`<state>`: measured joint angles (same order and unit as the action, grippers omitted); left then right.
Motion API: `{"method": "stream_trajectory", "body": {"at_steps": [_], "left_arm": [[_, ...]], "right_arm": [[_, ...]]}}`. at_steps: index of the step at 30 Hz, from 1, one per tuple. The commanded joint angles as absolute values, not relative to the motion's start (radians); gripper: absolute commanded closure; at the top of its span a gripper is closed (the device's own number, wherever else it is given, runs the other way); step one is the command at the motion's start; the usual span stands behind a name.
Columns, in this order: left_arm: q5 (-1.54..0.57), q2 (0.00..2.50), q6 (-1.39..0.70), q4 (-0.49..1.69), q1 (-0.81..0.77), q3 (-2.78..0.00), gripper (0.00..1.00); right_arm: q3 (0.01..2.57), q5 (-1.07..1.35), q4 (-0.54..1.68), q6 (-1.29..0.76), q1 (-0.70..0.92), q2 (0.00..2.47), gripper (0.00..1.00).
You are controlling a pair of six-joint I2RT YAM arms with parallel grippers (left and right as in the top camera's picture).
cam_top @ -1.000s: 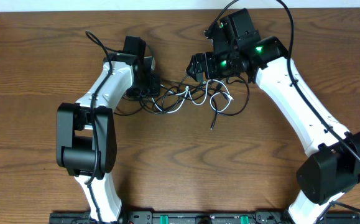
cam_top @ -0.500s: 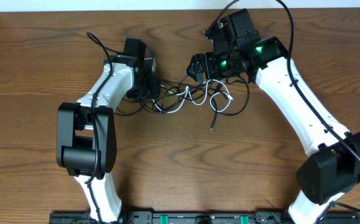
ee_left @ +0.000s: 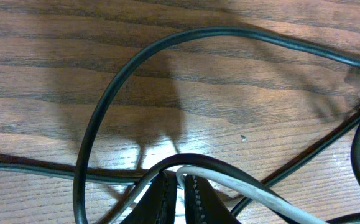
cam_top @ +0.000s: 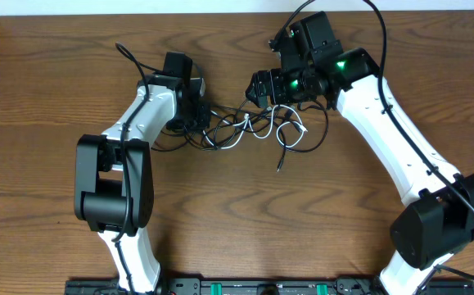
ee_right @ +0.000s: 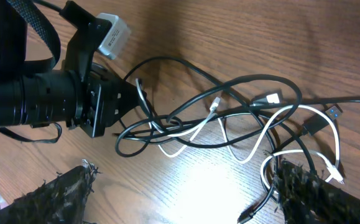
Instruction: Untangle cables
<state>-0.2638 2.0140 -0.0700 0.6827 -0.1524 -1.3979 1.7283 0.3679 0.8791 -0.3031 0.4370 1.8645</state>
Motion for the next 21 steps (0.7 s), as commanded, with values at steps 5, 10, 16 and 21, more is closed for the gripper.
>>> {"method": "stream_trajectory", "body": {"at_steps": [5, 10, 16, 21], "left_arm": [[-0.258, 2.017, -0.092, 0.717, -0.154, -1.395, 0.88], [-0.271, 2.017, -0.178, 0.740, -0.154, -1.395, 0.87], [-0.287, 2.017, -0.197, 0.739, -0.154, -1.395, 0.77], [-0.287, 2.018, -0.215, 0.739, -0.154, -1.395, 0.77]], "right_arm": [[1.737, 0.374, 0.883, -0.291, 0.440, 1.863, 0.09], [1.737, 0.374, 0.880, -0.291, 0.440, 1.863, 0.09], [1.737, 0.373, 0.879, -0.291, 0.440, 1.863, 0.08], [1.737, 0.373, 0.880, -0.290, 0.440, 1.863, 0.08]]}}
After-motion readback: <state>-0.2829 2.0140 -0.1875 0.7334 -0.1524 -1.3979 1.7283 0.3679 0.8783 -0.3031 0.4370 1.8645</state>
